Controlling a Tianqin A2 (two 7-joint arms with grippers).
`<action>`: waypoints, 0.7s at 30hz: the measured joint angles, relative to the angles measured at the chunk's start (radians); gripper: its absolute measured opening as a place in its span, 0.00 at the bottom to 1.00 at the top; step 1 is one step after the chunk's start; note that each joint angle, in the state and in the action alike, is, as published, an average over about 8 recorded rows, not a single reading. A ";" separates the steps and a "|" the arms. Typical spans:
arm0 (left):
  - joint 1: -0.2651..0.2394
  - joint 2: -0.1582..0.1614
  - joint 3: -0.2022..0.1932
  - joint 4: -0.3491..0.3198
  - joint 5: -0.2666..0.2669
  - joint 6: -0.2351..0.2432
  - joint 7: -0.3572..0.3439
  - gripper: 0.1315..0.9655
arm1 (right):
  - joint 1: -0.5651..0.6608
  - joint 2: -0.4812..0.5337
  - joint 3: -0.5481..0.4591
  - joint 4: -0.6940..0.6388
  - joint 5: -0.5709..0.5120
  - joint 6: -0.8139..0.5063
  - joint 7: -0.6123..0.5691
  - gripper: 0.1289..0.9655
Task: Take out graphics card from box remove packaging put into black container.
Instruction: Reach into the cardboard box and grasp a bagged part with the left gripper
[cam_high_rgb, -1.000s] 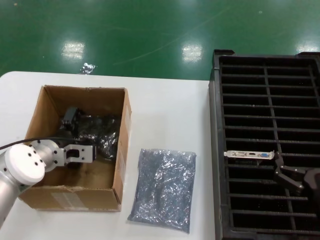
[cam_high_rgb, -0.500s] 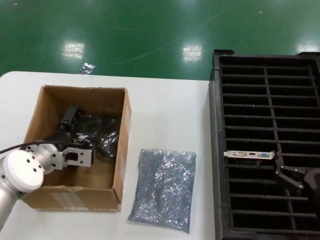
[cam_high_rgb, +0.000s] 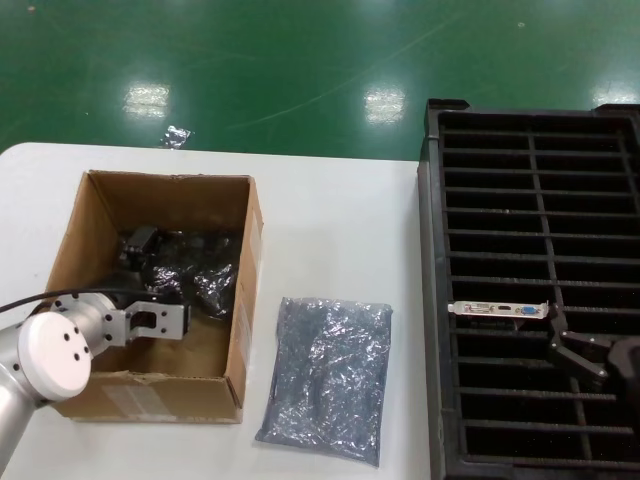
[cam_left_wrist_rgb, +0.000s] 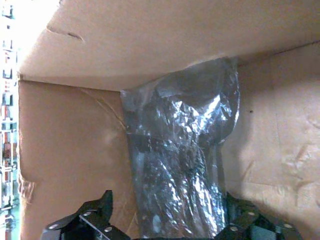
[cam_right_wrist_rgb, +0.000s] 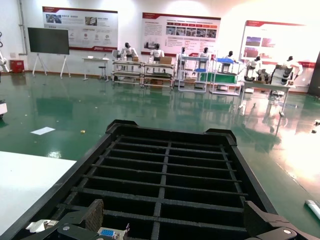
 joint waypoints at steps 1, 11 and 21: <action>0.002 0.000 -0.003 -0.002 0.009 0.001 -0.007 0.81 | 0.000 0.000 0.000 0.000 0.000 0.000 0.000 1.00; 0.017 0.001 -0.028 -0.008 0.044 -0.002 -0.034 0.57 | 0.000 0.000 0.000 0.000 0.000 0.000 0.000 1.00; 0.035 -0.002 -0.047 -0.030 0.058 -0.003 -0.043 0.30 | 0.000 0.000 0.000 0.000 0.000 0.000 0.000 1.00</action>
